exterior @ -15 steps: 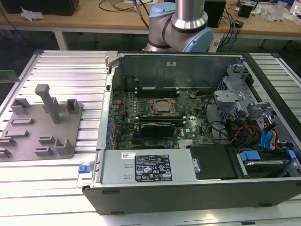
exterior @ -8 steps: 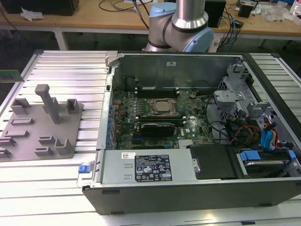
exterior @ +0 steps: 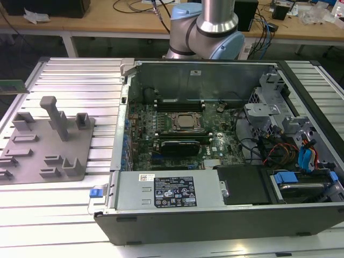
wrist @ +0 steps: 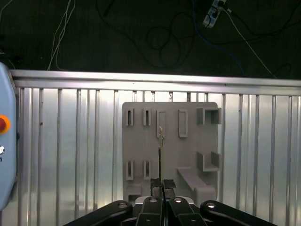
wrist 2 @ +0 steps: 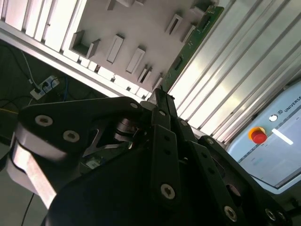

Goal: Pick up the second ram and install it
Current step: 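Pick up the second ram and move it above second insertion slot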

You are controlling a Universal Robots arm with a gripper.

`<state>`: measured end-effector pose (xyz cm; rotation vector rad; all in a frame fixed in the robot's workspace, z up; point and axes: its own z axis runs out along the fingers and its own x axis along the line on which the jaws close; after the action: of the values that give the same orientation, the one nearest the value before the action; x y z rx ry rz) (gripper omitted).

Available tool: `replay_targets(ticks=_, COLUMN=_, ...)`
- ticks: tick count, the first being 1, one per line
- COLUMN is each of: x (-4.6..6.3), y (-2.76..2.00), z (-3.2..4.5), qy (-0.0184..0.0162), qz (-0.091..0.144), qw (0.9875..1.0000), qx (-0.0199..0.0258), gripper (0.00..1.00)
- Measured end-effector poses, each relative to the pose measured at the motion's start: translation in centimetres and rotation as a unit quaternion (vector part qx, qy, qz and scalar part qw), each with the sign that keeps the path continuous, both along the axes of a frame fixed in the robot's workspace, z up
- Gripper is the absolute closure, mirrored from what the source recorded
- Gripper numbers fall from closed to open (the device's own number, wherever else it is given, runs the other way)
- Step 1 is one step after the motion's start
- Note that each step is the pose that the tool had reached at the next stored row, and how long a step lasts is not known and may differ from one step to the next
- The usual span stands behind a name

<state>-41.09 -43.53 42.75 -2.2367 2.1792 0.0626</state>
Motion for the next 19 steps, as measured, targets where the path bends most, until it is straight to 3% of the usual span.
replay_targets(ticks=8, x=1.1, y=0.00, z=0.00, qy=0.0000, qz=0.000, qw=1.0000, qx=0.0000, gripper=0.91)
replay_targets(ticks=17, x=4.6, y=0.00, z=0.00, qy=0.0000, qz=0.000, qw=1.0000, qx=0.0000, gripper=0.91)
replay_targets(ticks=19, x=5.9, y=0.00, z=0.00, qy=0.0001, qz=0.000, qw=1.0000, qx=0.0000, gripper=0.91)
